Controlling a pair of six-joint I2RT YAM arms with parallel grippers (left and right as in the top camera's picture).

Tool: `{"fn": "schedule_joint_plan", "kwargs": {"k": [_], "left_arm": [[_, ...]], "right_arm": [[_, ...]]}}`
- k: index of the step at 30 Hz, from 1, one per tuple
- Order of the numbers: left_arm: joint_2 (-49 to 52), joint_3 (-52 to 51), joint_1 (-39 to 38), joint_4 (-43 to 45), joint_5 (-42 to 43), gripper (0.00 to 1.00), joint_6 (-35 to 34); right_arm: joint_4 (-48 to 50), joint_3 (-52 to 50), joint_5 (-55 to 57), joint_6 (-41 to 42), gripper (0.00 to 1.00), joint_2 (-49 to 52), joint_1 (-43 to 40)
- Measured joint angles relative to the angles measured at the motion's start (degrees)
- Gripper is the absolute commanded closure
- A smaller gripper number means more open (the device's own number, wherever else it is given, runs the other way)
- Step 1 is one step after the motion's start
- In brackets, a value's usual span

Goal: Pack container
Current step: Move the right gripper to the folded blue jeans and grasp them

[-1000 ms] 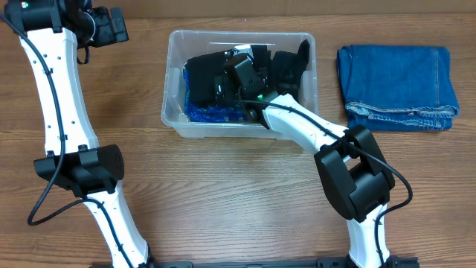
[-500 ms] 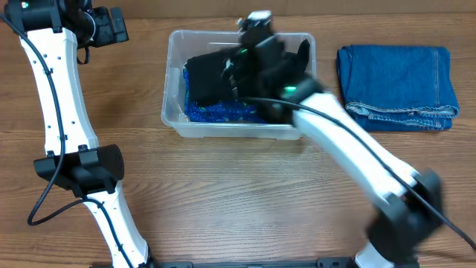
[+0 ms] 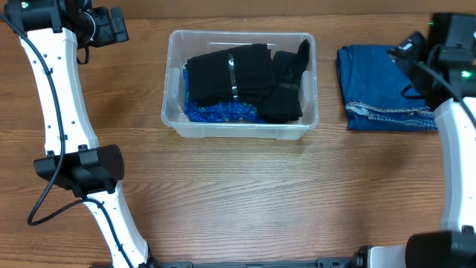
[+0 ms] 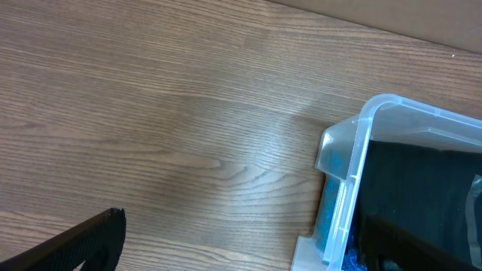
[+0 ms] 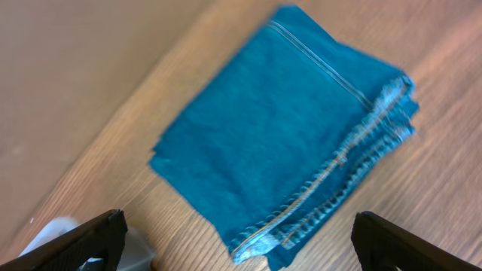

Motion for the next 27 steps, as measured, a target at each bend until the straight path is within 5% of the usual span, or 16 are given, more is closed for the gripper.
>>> {"fn": "schedule_joint_plan", "kwargs": {"k": [11,18,27], "left_arm": [[0.0,0.0,0.0,0.0,0.0,0.0,0.0],[0.0,0.0,0.0,0.0,0.0,0.0,0.0],[0.0,0.0,0.0,0.0,0.0,0.0,0.0]], "right_arm": [[-4.1,-0.8,-9.2,15.7,0.0,17.7,-5.1],[-6.0,-2.9,-10.8,18.0,0.0,20.8,-8.2],[7.6,-15.4,-11.1,18.4,0.0,20.9,-8.2]]}}
